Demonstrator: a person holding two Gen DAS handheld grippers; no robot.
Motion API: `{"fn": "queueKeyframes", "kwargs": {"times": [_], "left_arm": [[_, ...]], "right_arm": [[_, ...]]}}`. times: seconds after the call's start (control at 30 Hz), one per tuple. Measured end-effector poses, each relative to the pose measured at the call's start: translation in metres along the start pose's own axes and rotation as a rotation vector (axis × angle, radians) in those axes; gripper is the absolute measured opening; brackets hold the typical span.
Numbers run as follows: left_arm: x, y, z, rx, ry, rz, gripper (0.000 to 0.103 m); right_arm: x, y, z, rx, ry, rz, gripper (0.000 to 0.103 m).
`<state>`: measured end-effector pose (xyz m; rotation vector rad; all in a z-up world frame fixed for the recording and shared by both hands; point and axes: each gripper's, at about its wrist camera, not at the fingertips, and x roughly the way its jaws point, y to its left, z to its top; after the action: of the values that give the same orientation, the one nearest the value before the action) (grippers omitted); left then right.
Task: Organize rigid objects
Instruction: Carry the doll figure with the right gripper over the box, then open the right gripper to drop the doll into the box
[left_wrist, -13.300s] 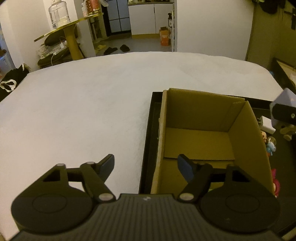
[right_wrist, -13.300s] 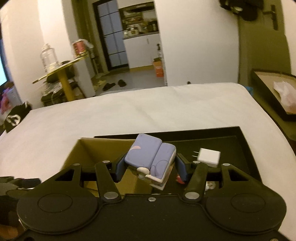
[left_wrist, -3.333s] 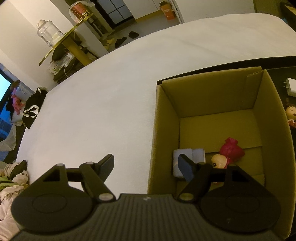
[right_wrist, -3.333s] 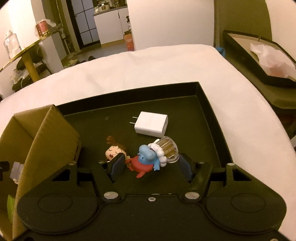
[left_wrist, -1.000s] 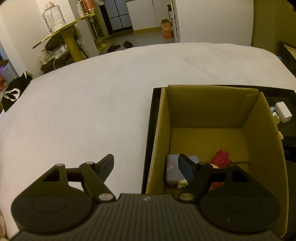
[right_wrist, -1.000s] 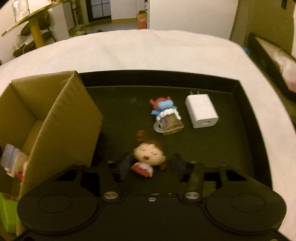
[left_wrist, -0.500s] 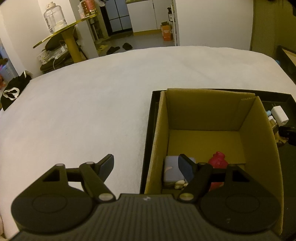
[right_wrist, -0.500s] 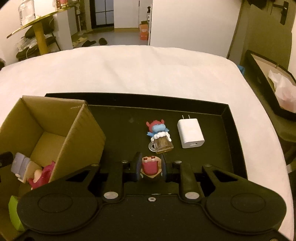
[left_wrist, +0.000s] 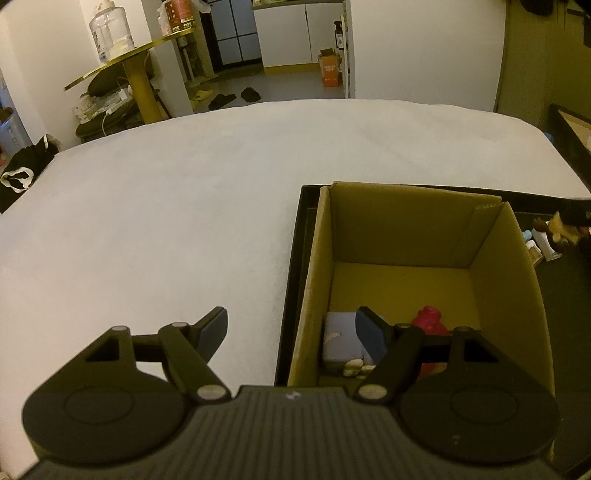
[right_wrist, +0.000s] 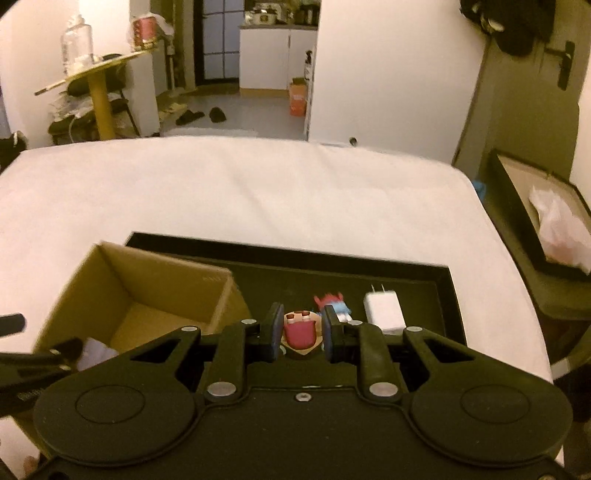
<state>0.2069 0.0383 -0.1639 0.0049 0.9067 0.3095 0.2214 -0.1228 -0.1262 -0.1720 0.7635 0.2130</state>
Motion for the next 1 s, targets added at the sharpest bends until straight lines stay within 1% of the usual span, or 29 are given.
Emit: {"fn": "queueKeyframes", "kwargs": {"times": [0.1, 0.3, 0.37, 0.47, 0.53, 0.6, 0.63, 0.67, 0.7, 0.73, 0.8, 0.83, 0.87, 0.9, 0.97, 1.0], "left_arm": [[0.002, 0.004, -0.001, -0.015, 0.011, -0.018, 0.075], [0.007, 0.009, -0.001, -0.035, 0.040, -0.085, 0.074], [0.008, 0.011, -0.001, -0.042, 0.042, -0.100, 0.071], [0.007, 0.014, -0.003, -0.055, 0.036, -0.109, 0.071], [0.009, 0.016, -0.004, -0.067, 0.040, -0.132, 0.067], [0.011, 0.018, -0.005, -0.080, 0.049, -0.146, 0.058], [0.012, 0.019, -0.005, -0.083, 0.049, -0.147, 0.055], [0.012, 0.020, -0.006, -0.086, 0.049, -0.151, 0.051], [0.013, 0.021, -0.006, -0.091, 0.050, -0.158, 0.044], [0.014, 0.022, -0.006, -0.095, 0.054, -0.165, 0.041], [0.016, 0.024, -0.006, -0.104, 0.062, -0.178, 0.029], [0.016, 0.024, -0.007, -0.106, 0.062, -0.182, 0.026], [0.016, 0.025, -0.007, -0.112, 0.061, -0.185, 0.017], [0.016, 0.027, -0.008, -0.123, 0.057, -0.184, 0.012], [0.018, 0.033, -0.007, -0.157, 0.058, -0.197, 0.011], [0.018, 0.033, -0.007, -0.163, 0.060, -0.200, 0.011]], "right_arm": [[-0.007, 0.010, 0.008, -0.019, -0.023, 0.026, 0.022], [-0.013, 0.032, 0.023, -0.078, -0.059, 0.088, 0.022], [-0.012, 0.040, 0.026, -0.099, -0.061, 0.109, 0.022], [-0.008, 0.050, 0.028, -0.120, -0.054, 0.137, 0.022], [-0.003, 0.055, 0.029, -0.123, -0.041, 0.153, 0.022], [0.001, 0.060, 0.031, -0.120, -0.032, 0.169, 0.022], [0.001, 0.063, 0.030, -0.120, -0.031, 0.178, 0.022], [0.001, 0.067, 0.030, -0.122, -0.029, 0.189, 0.022], [0.002, 0.070, 0.029, -0.125, -0.026, 0.196, 0.022], [0.004, 0.073, 0.029, -0.130, -0.020, 0.203, 0.022], [0.007, 0.078, 0.028, -0.134, -0.011, 0.215, 0.022], [0.007, 0.080, 0.028, -0.133, -0.005, 0.225, 0.022], [0.009, 0.081, 0.029, -0.126, 0.001, 0.240, 0.022], [0.009, 0.083, 0.030, -0.120, -0.001, 0.255, 0.022], [0.006, 0.087, 0.032, -0.115, -0.016, 0.278, 0.023], [0.006, 0.088, 0.034, -0.108, -0.021, 0.292, 0.027]]}}
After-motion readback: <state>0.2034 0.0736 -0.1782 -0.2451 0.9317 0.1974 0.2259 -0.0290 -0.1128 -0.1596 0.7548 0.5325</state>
